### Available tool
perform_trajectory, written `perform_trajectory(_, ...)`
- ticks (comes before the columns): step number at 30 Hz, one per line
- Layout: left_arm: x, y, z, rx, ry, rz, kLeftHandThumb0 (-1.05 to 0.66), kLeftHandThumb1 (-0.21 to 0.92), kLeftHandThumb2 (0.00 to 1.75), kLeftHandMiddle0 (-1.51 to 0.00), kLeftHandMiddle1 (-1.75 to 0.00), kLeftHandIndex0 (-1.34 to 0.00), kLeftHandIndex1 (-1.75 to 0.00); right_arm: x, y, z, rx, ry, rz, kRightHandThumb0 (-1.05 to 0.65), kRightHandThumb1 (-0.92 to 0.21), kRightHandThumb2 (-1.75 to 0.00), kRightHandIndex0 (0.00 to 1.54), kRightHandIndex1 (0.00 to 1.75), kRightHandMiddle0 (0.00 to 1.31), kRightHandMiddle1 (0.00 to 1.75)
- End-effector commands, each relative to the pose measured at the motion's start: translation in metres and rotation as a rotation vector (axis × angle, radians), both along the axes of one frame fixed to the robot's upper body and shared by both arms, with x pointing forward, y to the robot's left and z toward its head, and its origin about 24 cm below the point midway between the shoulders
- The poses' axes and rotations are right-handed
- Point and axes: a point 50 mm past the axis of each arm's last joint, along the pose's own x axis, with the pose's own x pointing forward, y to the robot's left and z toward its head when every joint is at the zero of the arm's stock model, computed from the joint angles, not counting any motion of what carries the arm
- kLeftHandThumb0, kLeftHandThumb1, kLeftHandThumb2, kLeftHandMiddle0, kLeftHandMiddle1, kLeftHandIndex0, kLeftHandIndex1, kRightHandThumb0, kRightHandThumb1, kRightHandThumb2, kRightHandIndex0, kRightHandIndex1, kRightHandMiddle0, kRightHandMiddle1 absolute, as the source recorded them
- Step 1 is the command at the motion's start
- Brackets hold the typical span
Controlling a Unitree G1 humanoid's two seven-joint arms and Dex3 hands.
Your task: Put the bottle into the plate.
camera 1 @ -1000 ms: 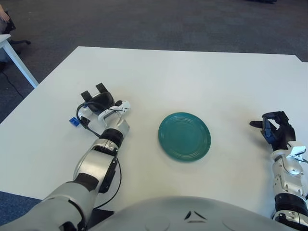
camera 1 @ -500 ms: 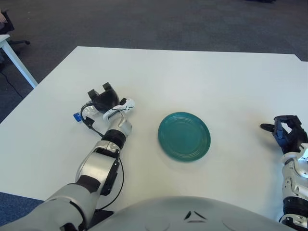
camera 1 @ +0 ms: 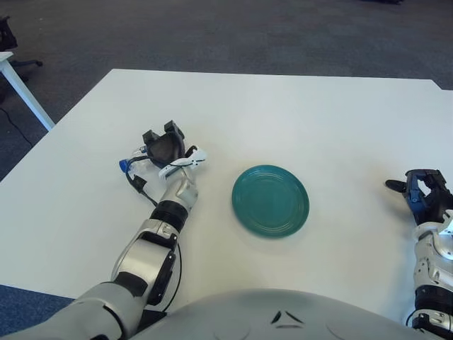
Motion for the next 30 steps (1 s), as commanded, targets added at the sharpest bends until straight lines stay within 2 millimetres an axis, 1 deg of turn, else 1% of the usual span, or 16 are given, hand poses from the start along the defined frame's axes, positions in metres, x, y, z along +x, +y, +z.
perform_trajectory(1, -0.02, -0.005, -0.03, -0.065, 0.165, -0.02, 0.0, 0.28, 1.35, -0.52, -1.71, -0.53, -1.75, 0.001, 0.002, -0.001, 0.004, 0.001, -0.009, -0.35, -0.89, -0.5, 0.51, 0.99, 0.28, 1.67)
perform_trajectory(3, -0.02, -0.007, -0.029, -0.058, 0.161, -0.032, 0.0, 0.29, 1.35, -0.52, -1.71, -0.52, -1.75, 0.002, 0.004, -0.001, 0.0, -0.002, -0.01, -0.35, -0.88, -0.52, 0.51, 0.99, 0.29, 1.67)
perform_trajectory(5, -0.021, -0.011, -0.027, -0.046, 0.15, -0.055, 0.0, 0.29, 1.34, -0.52, -1.71, -0.52, -1.75, 0.002, 0.005, 0.0, -0.008, -0.007, -0.01, -0.36, -0.84, -0.58, 0.51, 1.0, 0.3, 1.68)
perform_trajectory(8, -0.021, -0.015, -0.025, -0.029, 0.14, -0.083, 0.0, 0.22, 1.42, -0.57, -1.72, -0.57, -1.75, 0.003, 0.007, 0.0, -0.012, -0.011, -0.008, -0.36, -0.82, -0.61, 0.51, 1.0, 0.3, 1.68)
perform_trajectory(11, -0.022, -0.026, -0.018, 0.004, 0.118, -0.133, 0.0, 0.13, 1.53, -0.64, -1.73, -0.64, -1.75, 0.004, 0.01, -0.002, -0.001, -0.017, 0.0, -0.36, -0.82, -0.62, 0.51, 1.02, 0.3, 1.68)
perform_trajectory(12, -0.023, -0.032, -0.014, 0.015, 0.102, -0.154, 0.0, 0.12, 1.54, -0.65, -1.73, -0.64, -1.75, 0.005, 0.011, -0.002, 0.0, -0.018, 0.004, -0.36, -0.82, -0.62, 0.51, 1.02, 0.3, 1.68)
perform_trajectory(13, -0.025, -0.035, -0.01, 0.022, 0.093, -0.166, 0.0, 0.09, 1.51, -0.77, -1.53, -0.67, -1.75, 0.005, 0.012, -0.002, 0.0, -0.019, 0.007, -0.36, -0.82, -0.62, 0.51, 1.03, 0.3, 1.68)
perform_trajectory(14, -0.026, -0.039, -0.007, 0.034, 0.079, -0.187, 0.0, 0.07, 1.49, -0.84, -1.4, -0.69, -1.75, 0.005, 0.015, -0.002, -0.002, -0.022, 0.013, -0.36, -0.82, -0.62, 0.51, 1.03, 0.3, 1.68)
perform_trajectory(17, -0.029, -0.046, 0.003, 0.059, 0.048, -0.237, 0.0, 0.03, 1.49, -0.96, -1.26, -0.7, -1.75, 0.006, 0.029, -0.001, -0.01, -0.028, 0.031, -0.36, -0.82, -0.62, 0.51, 1.03, 0.3, 1.68)
perform_trajectory(19, -0.03, -0.05, 0.009, 0.069, 0.038, -0.258, 0.0, 0.01, 1.5, -0.99, -1.25, -0.69, -1.75, 0.006, 0.03, -0.002, -0.008, -0.024, 0.034, -0.36, -0.82, -0.62, 0.51, 1.04, 0.31, 1.68)
perform_trajectory(21, -0.031, -0.053, 0.016, 0.081, 0.028, -0.276, 0.0, 0.0, 1.54, -0.99, -1.31, -0.67, -1.75, 0.007, 0.031, -0.003, 0.001, -0.018, 0.035, -0.36, -0.81, -0.62, 0.51, 1.04, 0.31, 1.68)
perform_trajectory(24, -0.034, -0.055, 0.023, 0.093, 0.019, -0.292, 0.0, 0.0, 1.57, -0.96, -1.44, -0.63, -1.75, 0.008, 0.032, -0.005, 0.014, -0.013, 0.035, -0.36, -0.8, -0.63, 0.51, 1.04, 0.32, 1.67)
perform_trajectory(30, -0.038, -0.056, 0.032, 0.116, -0.016, -0.323, 0.0, 0.02, 1.61, -0.9, -1.59, -0.6, -1.75, 0.01, 0.034, -0.009, 0.028, -0.007, 0.037, -0.36, -0.78, -0.65, 0.51, 1.03, 0.34, 1.67)
